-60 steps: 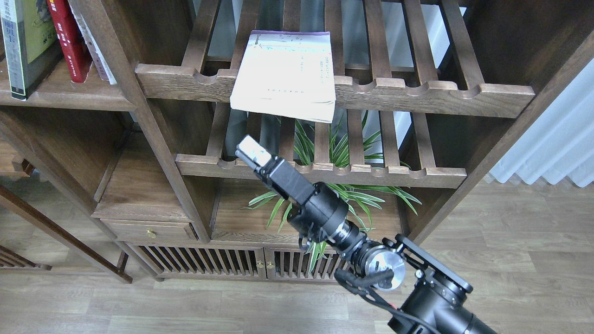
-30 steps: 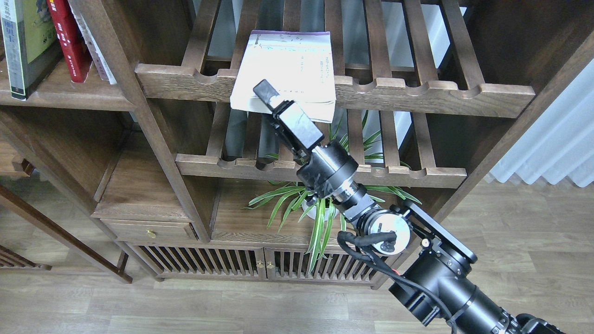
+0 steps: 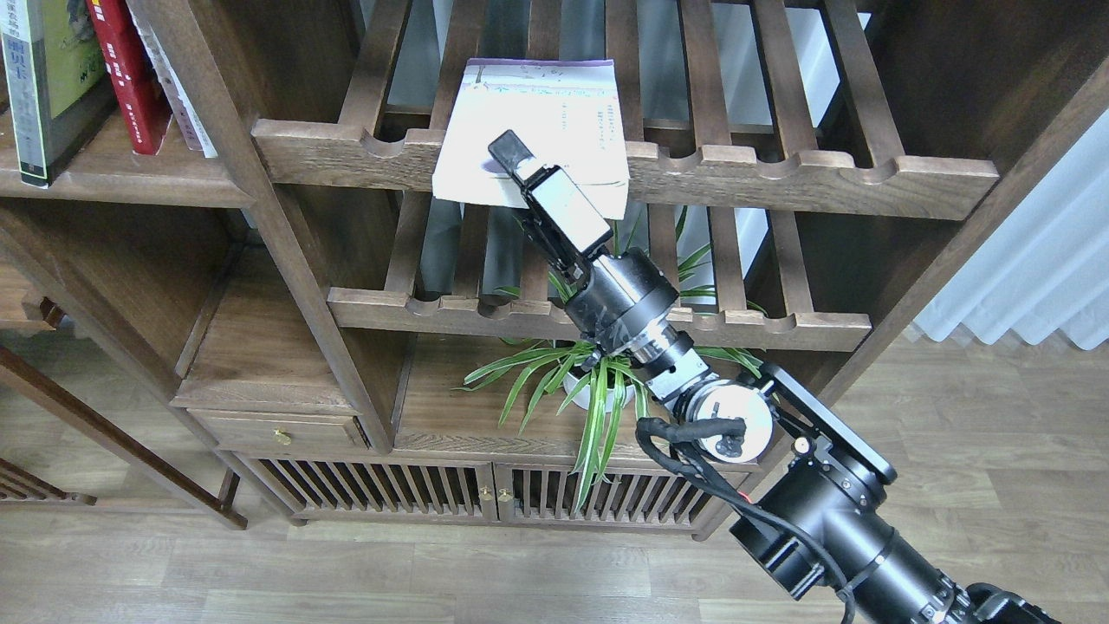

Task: Organize books on shelf
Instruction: 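Close the right gripper on the white paperback's front edge, then pull the white paperback off the shelf and lower it toward the left gripper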

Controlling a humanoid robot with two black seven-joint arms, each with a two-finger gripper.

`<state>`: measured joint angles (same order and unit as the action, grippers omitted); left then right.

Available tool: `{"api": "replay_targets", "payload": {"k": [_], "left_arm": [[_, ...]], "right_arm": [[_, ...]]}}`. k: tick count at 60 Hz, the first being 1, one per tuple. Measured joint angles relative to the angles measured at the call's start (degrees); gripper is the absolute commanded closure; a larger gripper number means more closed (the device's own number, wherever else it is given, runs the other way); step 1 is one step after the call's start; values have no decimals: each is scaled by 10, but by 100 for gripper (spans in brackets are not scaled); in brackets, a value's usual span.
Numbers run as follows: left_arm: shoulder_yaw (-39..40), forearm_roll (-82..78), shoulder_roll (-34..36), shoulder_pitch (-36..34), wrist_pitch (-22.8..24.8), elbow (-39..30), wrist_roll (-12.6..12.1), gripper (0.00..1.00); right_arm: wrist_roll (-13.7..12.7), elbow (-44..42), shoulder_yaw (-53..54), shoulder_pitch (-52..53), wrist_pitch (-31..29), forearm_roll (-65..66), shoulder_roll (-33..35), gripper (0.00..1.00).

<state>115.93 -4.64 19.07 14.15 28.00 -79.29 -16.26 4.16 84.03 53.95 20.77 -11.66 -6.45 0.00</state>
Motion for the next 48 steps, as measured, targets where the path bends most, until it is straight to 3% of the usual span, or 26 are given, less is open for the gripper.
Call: {"api": "replay_targets", "payload": {"k": [8,10,36,48], "left_arm": [[1,3,0,0,0,0,0,3],[1,4,1,0,0,0,0,3],[2,14,3,13,0,-3,0,1],[-51,76,3,49,0,-3,0,1]], "right_arm": [[-2,3,-1,-6,-2,-2,0,75],[-2,5,-1,-8,-4,-4,0,96],[-6,43,-10,-46,-19,-42,0,96],[-10,79,-36,-100,-64,-43,0,96]]}}
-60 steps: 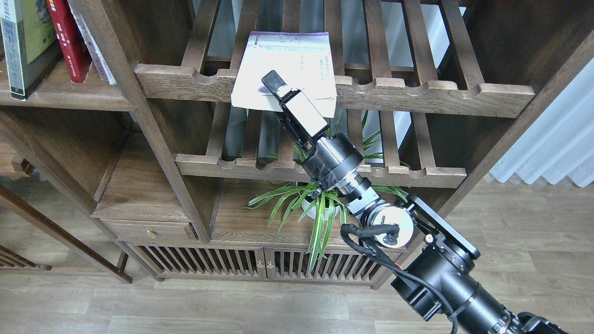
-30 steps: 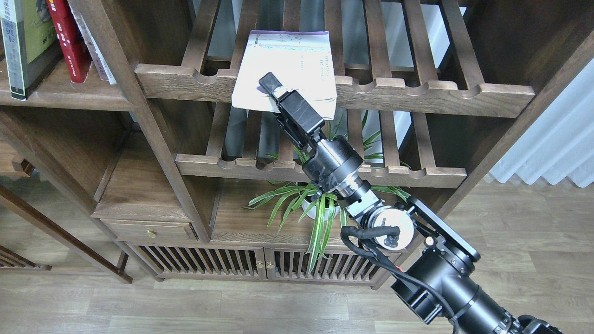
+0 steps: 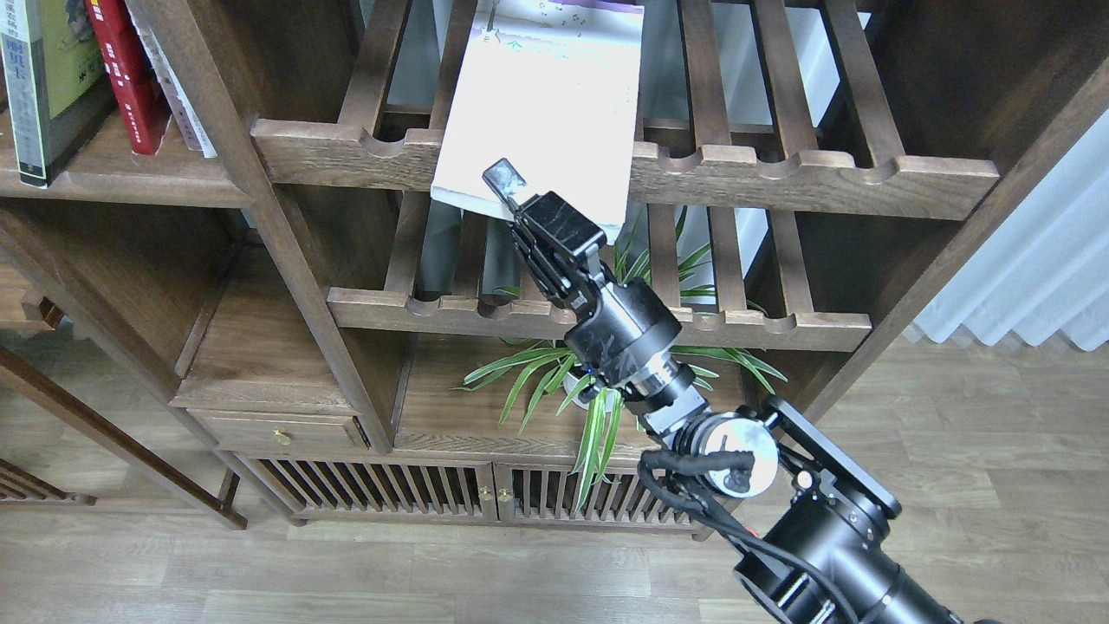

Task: Organize books on shelf
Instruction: 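Pull the white paperback off the shelf and lower it toward the left gripper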

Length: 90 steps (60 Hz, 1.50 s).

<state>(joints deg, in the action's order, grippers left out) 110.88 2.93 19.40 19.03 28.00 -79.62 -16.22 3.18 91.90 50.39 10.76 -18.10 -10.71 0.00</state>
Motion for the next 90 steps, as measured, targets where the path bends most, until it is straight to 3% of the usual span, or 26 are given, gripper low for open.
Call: {"api": "replay_targets", "payload": {"k": [15,29,49,73,90], "left_arm": [[-90,72,1,20,0,-1,0,1],[-150,83,1,25,0,-9,2,3],[-201,86,-5,24,0,-27,9,5],[-278,86,-23,20,0,-63,21,7],[-362,86,-68,-3,0,-73,21,8]], "right_arm": [[-9,10,-62,-85,-95,10,0,96],[-31,11,-94,-108,-99,12,2,95],[-70,-27,-102,-128,-99,-2,74,95],[-145,-117,-132,-130,-99,1,83,95],[-160,-124,-150,-130,-99,3,72,95]]}}
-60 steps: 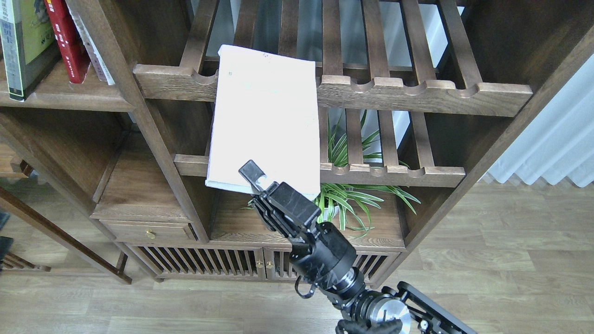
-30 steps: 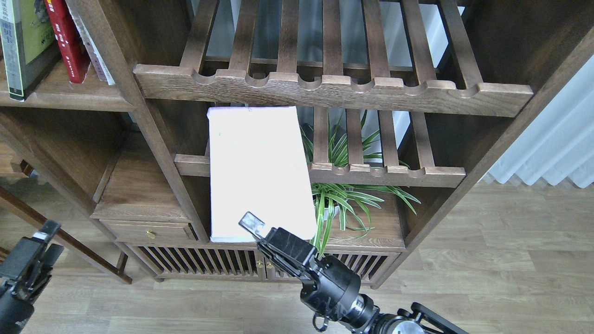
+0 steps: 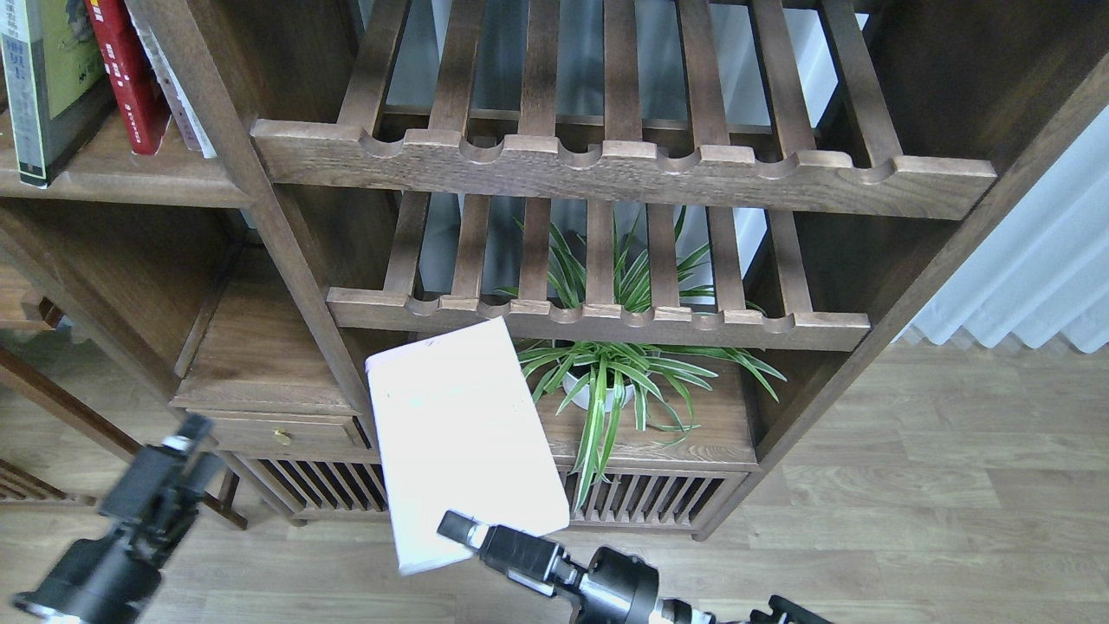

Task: Organize books on shelf
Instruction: 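Pull the white paperback off the shelf and lower it toward the left gripper, then grasp the white paperback with the left gripper from the right gripper, then carry the white paperback with the left gripper toward the side shelf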

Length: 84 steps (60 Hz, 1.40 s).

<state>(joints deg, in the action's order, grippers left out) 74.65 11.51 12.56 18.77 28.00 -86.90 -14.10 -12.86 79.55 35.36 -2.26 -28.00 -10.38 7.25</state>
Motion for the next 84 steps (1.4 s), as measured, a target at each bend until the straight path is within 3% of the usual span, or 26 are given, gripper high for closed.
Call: {"api": "replay_targets", "payload": {"k": [14,21,27,28,31,43,58,84], "left_arm": [[-62,0,-34,-14,0,0,2,11],[-77,0,-50,-20,0,1,2,17],[-92,0,-57,-23,0,2,2,28],[-94,0,-57,-23,0,2,2,36],[-102,0,-58,-27,0,2,3,43],[-121,1,-63,-37,0,9,4,61],[-127,1,-61,-39,0,11,-2,92],[-120,0,-12,-21,0,7,-20,95]], "right_arm": [[-14,0,-14,-13,0,1,-4,95],[-18,0,-15,-16,0,2,-4,94],[-19,0,-15,-18,0,2,-4,94],[-19,0,-15,-19,0,2,-4,94],[-21,0,-15,-23,0,4,-4,94],[-28,0,-15,-37,0,12,-4,94],[-31,-1,-15,-47,0,14,-4,94],[-32,-1,-4,-47,0,14,-5,90]]}}
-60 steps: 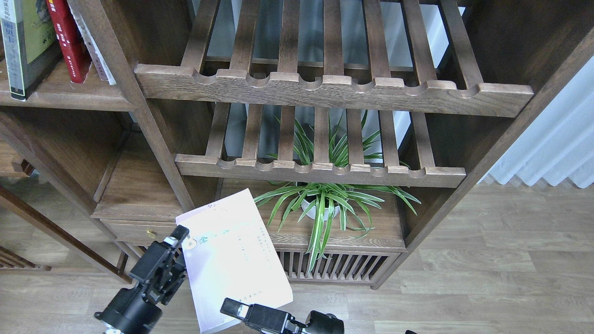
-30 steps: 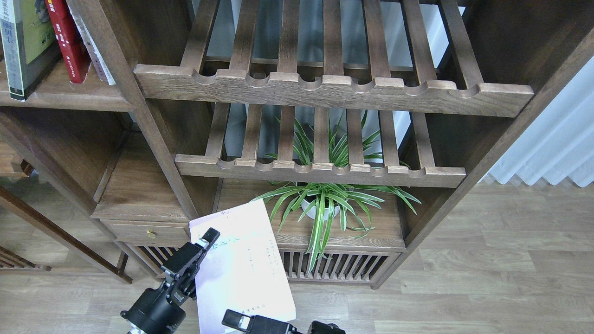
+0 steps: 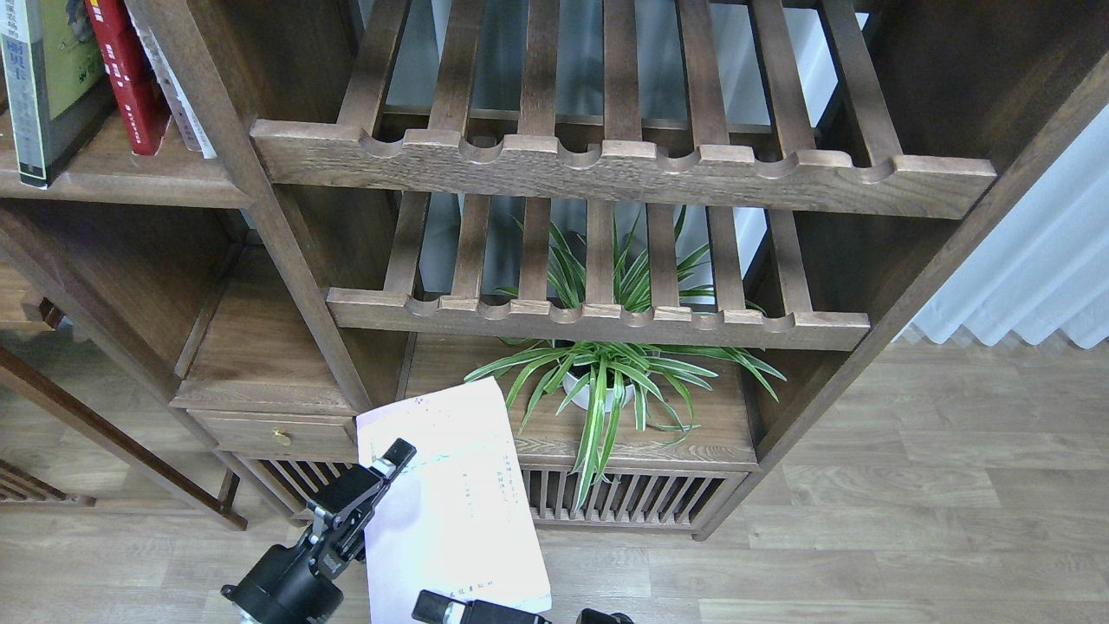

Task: Organize books on shelf
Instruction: 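Carry the white paperback with the left gripper toward the side shelf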

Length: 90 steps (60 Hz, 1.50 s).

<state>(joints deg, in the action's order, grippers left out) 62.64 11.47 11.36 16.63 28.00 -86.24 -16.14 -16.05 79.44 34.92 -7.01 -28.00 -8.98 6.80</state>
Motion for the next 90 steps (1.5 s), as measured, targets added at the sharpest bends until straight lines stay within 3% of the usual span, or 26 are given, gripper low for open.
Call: {"api": "replay_targets", "payload": {"k": [2,5,8,9,11,13,31,69,90], "left_arm": [[2,0,4,2,0,-2,-1,95],[7,-1,15,5,0,-4,-2,95],[12,-1,20,7,0,-5,-3,95],[13,-1,22,7,0,-5,-4,95],[17,-2,24,8,0,-5,-4,95],[20,-2,25,8,0,-5,-4,95],[72,0,27,21,0,-24,6,96],[328,3,80,113,0,-152,18,98],[434,43,80,118,0,-154,51,97]], "right_arm": [[0,0,1,0,0,0,0,88],[2,0,3,2,0,-2,0,75],[4,0,4,2,0,-2,-1,51],[4,0,4,3,0,-2,-1,33],[5,0,4,3,0,-2,-1,12],[5,0,5,5,0,-2,-1,1],[10,-8,14,8,0,46,4,0],[9,-48,15,13,0,48,0,0],[9,-74,15,22,0,48,-11,0]]}}
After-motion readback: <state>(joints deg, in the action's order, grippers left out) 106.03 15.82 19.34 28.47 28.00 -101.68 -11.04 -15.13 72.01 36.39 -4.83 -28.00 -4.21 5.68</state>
